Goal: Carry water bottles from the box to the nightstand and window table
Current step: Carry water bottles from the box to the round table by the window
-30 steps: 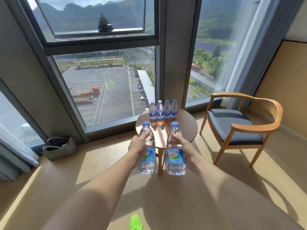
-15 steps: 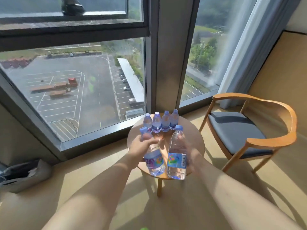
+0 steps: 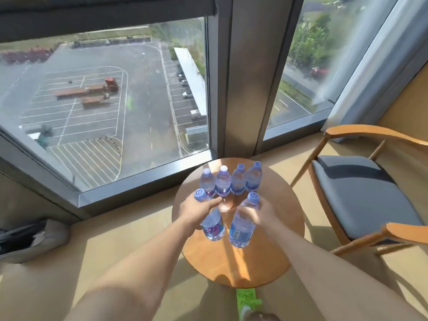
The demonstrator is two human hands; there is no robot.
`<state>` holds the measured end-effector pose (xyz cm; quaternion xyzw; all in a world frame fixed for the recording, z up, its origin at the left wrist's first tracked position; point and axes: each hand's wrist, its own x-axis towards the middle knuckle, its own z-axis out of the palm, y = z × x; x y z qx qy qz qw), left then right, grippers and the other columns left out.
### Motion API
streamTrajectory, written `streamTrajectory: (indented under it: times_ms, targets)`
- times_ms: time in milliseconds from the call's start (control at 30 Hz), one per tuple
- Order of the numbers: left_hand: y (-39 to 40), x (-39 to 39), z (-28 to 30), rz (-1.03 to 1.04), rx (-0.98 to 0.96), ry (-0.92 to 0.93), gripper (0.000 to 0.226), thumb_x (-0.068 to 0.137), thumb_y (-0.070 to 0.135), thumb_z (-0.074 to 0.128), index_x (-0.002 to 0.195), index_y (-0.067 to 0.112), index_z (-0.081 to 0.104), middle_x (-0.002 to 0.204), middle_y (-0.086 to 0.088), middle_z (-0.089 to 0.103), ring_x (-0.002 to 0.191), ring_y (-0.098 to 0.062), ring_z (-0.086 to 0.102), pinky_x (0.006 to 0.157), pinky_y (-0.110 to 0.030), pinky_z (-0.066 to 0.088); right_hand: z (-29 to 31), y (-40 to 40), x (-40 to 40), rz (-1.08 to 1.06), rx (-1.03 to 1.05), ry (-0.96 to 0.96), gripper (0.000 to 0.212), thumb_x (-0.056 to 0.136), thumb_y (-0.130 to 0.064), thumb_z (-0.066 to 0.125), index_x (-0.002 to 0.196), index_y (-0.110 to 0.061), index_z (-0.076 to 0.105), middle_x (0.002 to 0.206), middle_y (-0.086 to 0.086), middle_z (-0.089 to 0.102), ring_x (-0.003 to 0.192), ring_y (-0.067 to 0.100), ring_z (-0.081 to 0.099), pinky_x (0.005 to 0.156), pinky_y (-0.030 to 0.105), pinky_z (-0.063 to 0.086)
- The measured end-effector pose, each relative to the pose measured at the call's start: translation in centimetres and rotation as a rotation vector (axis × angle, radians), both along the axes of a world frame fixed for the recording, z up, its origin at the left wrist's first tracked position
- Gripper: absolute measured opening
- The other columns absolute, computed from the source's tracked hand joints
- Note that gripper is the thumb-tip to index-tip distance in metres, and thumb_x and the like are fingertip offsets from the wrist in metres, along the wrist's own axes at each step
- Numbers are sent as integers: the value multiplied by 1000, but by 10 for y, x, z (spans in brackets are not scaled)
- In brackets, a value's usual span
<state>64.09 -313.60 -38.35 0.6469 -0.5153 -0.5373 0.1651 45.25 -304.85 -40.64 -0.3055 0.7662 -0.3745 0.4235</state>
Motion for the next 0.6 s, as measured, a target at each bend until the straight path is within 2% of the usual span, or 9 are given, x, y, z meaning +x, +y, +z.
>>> streamTrajectory:
  times_ms: [67,133,167,267,367,433,500,600]
  targets:
    - [-18,-18,-13,42,56,-21,41,68,54,88,96,31,70,101,3,72,94,-21,69,72,-48,66,-17,-25,-18,76,81,51,27,84,-19,83,94,4,71,96,25,74,86,25,66,88,48,54]
    - [-32,-35,-24,67,77,-85,41,72,52,87,91,24,64,100,-5,71,90,-22,69,64,-43,66,-30,-43,-35,146,192,79,40,80,-35,82,99,-3,70,97,13,74,90,24,69,82,41,55]
    - [-38,-42,-30,76,69,-124,42,72,50,87,87,21,59,98,-7,70,87,-23,70,60,-41,65,-34,-50,-42,173,232,93,45,77,-42,83,98,-5,67,96,8,72,87,22,67,74,36,54]
    - [-53,-60,-51,111,60,-199,44,73,47,88,85,17,57,96,-7,68,84,-23,70,58,-43,65,-44,-69,-58,181,257,142,57,69,-46,88,98,-7,57,88,2,64,77,16,58,57,25,38]
    - [-63,-73,-70,124,91,-231,46,71,48,89,86,16,59,95,-6,69,85,-24,70,60,-45,65,-56,-86,-67,188,248,130,37,76,-41,84,88,-16,59,78,-6,62,73,13,56,51,15,34]
    - [-67,-77,-81,117,109,-250,47,69,50,89,89,18,60,96,-5,69,90,-25,70,71,-47,65,-67,-94,-69,180,284,91,26,81,-43,79,83,-24,62,79,-8,64,79,14,57,52,13,33]
    - [-71,-80,-91,95,118,-272,47,70,51,88,93,20,61,98,-4,69,94,-26,69,81,-47,62,-75,-101,-68,174,311,67,24,84,-44,76,89,-23,65,86,-5,67,86,16,58,56,12,33]
    - [-82,-85,-101,70,102,-273,41,70,51,85,92,26,61,97,2,70,92,-21,68,82,-40,59,-88,-116,-65,155,338,59,25,85,-44,74,95,-25,63,89,-6,65,85,17,56,56,12,33]
